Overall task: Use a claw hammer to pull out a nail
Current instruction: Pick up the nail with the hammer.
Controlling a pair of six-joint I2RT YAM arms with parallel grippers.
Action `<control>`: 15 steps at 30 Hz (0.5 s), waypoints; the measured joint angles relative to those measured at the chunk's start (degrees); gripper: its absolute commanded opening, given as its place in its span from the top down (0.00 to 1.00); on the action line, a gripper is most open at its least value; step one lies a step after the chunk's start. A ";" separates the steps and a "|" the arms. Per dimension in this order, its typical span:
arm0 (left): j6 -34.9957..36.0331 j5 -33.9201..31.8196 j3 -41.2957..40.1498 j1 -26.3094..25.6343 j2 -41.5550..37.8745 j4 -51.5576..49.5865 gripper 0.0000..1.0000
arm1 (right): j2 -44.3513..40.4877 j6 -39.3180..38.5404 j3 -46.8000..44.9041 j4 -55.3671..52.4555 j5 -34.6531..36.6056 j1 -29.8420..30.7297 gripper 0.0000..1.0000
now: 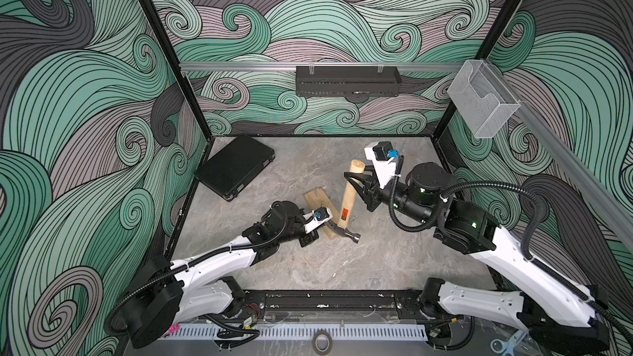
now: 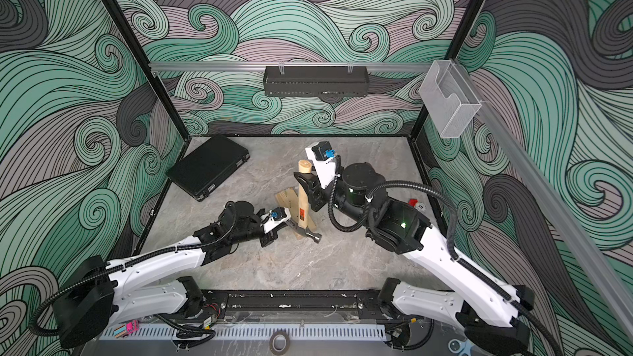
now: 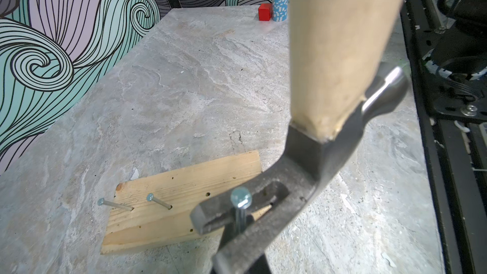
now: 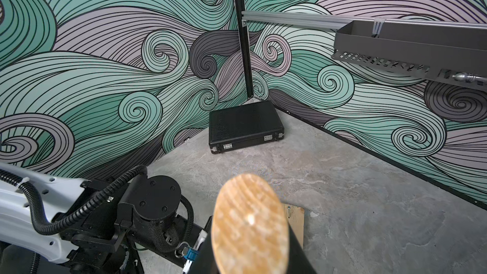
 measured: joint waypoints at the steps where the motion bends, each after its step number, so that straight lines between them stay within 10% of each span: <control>1: 0.00 0.00 0.00 0.00 0.00 0.00 1.00 | 0.07 0.00 0.00 -0.13 -0.04 0.00 1.00; 15: -4.46 -7.41 0.07 0.39 0.00 0.22 1.00 | -0.22 -0.87 -0.22 -1.44 0.26 0.00 1.00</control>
